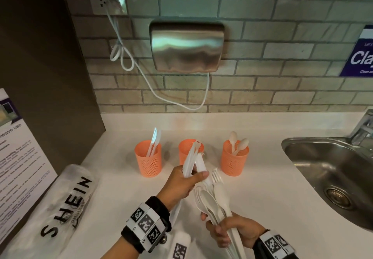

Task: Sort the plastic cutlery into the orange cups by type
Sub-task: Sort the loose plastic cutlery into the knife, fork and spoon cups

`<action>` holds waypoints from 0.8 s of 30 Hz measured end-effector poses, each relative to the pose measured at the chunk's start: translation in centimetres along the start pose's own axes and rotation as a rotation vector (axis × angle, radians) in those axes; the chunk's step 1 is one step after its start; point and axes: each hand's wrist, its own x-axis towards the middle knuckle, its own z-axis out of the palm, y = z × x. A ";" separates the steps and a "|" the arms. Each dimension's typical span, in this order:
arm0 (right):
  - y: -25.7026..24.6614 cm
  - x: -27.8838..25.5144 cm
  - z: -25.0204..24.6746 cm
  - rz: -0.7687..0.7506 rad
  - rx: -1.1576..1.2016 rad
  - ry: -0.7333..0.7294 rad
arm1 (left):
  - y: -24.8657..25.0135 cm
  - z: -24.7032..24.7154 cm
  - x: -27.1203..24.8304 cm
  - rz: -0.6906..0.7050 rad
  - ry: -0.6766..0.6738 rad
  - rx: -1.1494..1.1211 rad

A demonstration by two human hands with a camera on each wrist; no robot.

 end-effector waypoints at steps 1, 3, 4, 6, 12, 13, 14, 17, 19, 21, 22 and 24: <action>0.0 0.1 0.1 0.000 0.005 -0.002 | 0.0 -0.1 0.1 0.017 0.031 -0.008; 0.1 0.2 0.2 0.006 0.013 -0.003 | 0.4 -0.4 0.4 0.065 0.088 -0.041; 0.1 0.3 0.3 0.009 0.014 -0.003 | 0.5 -0.5 0.6 0.088 0.116 -0.071; 0.1 0.4 0.5 0.013 0.006 0.004 | 0.5 -0.8 1.1 0.093 0.202 -0.153; -0.5 0.5 1.1 0.030 -0.178 0.055 | 0.5 -2.1 2.4 0.078 0.492 -0.452; -0.6 0.5 1.2 0.031 -0.225 0.071 | 0.4 -2.5 2.5 0.071 0.518 -0.540; -0.6 0.6 1.4 0.028 -0.269 0.094 | 0.3 -3.0 2.6 0.052 0.537 -0.639; -0.7 0.9 1.8 -0.019 -0.408 0.221 | -0.6 -4.5 2.9 -0.049 0.582 -0.846; -0.6 1.2 1.8 -0.082 -0.504 0.349 | -1.4 -5.3 3.2 -0.068 0.612 -0.862; -0.4 1.4 1.8 -0.137 -0.581 0.494 | -2.1 -5.7 3.4 -0.067 0.607 -0.797; -0.3 1.6 1.8 -0.158 -0.629 0.559 | -2.2 -5.7 3.3 -0.072 0.591 -0.755; 0.0 1.8 1.8 -0.197 -0.759 0.689 | -2.7 -5.6 3.2 -0.096 0.545 -0.693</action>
